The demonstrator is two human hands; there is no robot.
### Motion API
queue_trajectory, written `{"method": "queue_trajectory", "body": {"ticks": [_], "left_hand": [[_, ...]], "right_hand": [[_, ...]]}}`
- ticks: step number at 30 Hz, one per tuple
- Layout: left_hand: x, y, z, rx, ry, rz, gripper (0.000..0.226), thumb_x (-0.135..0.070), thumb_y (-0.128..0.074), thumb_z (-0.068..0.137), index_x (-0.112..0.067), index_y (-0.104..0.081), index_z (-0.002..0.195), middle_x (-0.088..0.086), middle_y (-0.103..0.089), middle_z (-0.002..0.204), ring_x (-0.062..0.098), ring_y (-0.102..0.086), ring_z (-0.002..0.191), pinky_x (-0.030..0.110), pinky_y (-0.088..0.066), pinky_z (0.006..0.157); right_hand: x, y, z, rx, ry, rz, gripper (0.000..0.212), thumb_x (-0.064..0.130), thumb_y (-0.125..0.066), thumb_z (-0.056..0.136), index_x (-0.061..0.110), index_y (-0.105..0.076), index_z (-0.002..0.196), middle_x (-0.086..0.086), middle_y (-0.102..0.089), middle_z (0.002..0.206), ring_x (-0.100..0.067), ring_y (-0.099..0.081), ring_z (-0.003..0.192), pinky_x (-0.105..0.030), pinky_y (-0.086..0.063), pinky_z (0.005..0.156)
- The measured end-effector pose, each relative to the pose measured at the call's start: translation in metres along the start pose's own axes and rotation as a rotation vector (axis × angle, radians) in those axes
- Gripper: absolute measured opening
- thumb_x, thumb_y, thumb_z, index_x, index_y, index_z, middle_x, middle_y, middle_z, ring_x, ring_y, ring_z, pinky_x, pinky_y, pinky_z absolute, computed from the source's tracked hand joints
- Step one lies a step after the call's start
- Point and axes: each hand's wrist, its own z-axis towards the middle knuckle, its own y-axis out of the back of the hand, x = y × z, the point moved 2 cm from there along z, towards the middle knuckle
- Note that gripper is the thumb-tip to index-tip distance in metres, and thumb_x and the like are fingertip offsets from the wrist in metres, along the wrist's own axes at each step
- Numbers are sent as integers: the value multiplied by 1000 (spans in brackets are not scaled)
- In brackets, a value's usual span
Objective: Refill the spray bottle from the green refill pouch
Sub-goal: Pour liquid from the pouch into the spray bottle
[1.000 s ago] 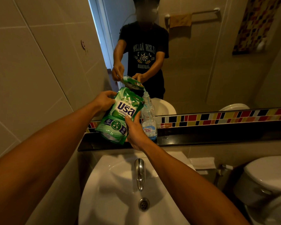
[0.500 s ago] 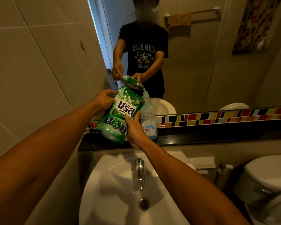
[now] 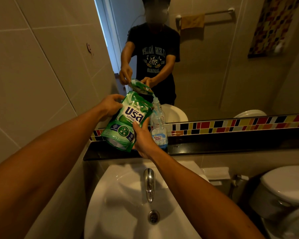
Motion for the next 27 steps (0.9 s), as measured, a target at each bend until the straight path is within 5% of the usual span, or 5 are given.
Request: {"method": "queue_trajectory", "body": {"ticks": [8,13,18,23,27], "left_hand": [[-2,2,2,-7,-7,20,44,1,-48,97,-15,-52,138,13,-61,111,14,-62,71,25,-50,55],[-2,4,4,5,-5,16,44,1,-48,97,-14,-52,138,17,-62,118,15,-63,73,26,-50,55],[-3,5,5,8,-1,14,44,0,-48,97,-15,-52,137,16,-62,118,16,-64,74,27,-51,56],[-3,5,7,11,-12,15,43,1,-47,97,-14,-53,137,15,-61,117,16,-63,75,27,-51,57],[-3,7,8,9,-17,24,44,1,-47,97,-15,-52,137,17,-60,122,16,-63,76,28,-51,58]], "right_hand": [[-1,-1,2,14,47,29,69,20,-42,111,46,-2,160,-11,-58,147,-32,-68,120,-60,-57,95],[0,-2,2,16,51,32,69,20,-43,111,48,-2,160,-11,-58,147,-28,-70,113,-55,-61,88],[1,-3,2,24,34,33,69,23,-43,111,52,-3,159,-9,-58,148,-32,-68,120,-64,-56,95],[3,-3,2,26,69,54,72,19,-43,111,47,2,161,-11,-56,149,-28,-69,114,-49,-63,83],[4,-4,1,26,52,58,73,20,-42,111,49,4,160,-12,-54,151,-34,-66,124,-56,-60,89]]}}
